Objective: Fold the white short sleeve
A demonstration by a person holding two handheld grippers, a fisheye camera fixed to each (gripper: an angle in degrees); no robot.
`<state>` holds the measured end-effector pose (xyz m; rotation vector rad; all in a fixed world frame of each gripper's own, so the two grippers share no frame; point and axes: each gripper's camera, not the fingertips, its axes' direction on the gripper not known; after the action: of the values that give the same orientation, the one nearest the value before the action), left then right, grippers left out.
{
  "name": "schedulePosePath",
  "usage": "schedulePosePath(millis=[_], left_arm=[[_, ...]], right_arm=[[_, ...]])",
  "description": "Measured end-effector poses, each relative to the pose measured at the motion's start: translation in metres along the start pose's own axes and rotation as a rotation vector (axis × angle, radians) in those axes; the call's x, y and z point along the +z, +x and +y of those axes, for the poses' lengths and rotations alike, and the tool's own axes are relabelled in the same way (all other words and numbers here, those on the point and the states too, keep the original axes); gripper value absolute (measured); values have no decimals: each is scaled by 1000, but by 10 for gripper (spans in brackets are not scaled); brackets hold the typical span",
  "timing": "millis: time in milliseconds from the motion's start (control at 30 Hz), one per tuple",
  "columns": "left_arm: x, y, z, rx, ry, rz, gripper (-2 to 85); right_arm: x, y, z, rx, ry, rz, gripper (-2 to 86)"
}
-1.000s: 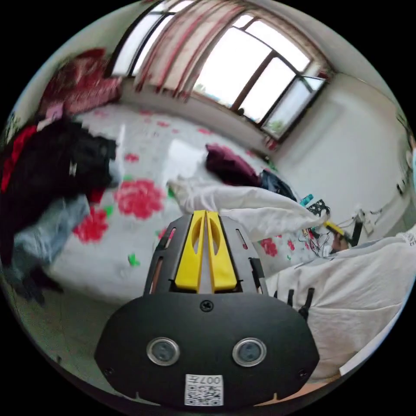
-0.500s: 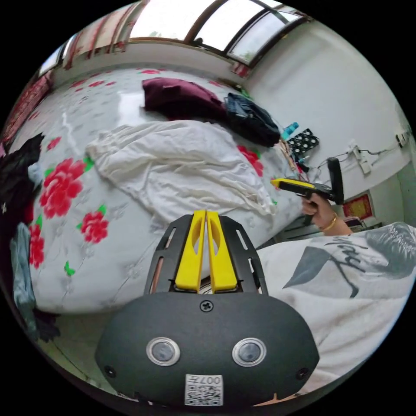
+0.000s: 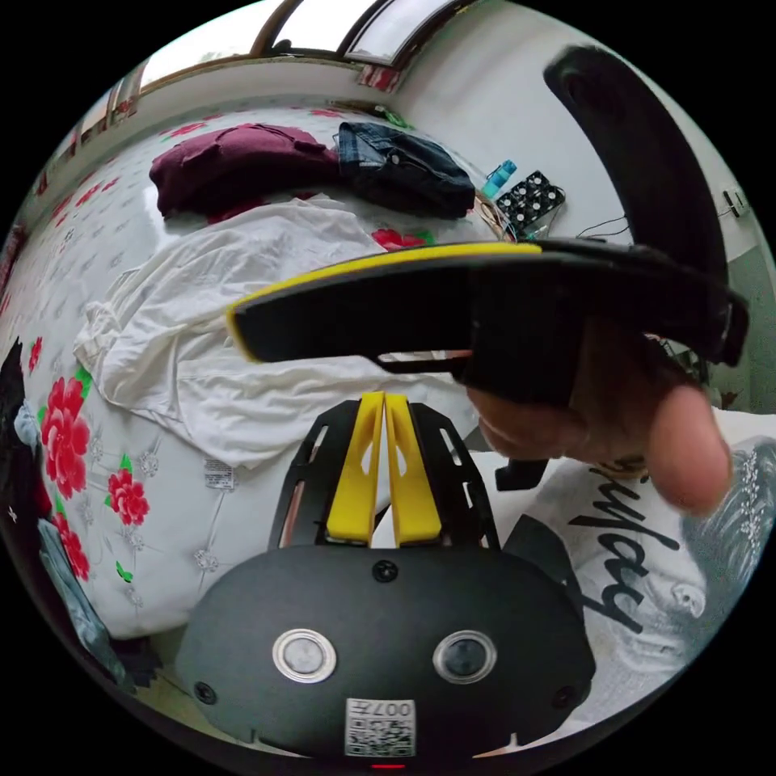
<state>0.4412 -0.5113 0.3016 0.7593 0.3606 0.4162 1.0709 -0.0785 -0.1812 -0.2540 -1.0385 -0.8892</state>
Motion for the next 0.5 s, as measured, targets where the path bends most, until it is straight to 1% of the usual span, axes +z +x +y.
schedulePosePath(millis=[133, 267, 500], left_arm=[[26, 1, -4, 11, -34, -20, -8], [46, -4, -6, 7, -52, -26, -7], [74, -20, -9, -35, -58, -124, -9]], right_arm=[[9, 4, -7, 25, 8, -83, -3], [20, 10, -8, 37, 4, -75, -4], [34, 19, -6, 58, 10, -102, -3]])
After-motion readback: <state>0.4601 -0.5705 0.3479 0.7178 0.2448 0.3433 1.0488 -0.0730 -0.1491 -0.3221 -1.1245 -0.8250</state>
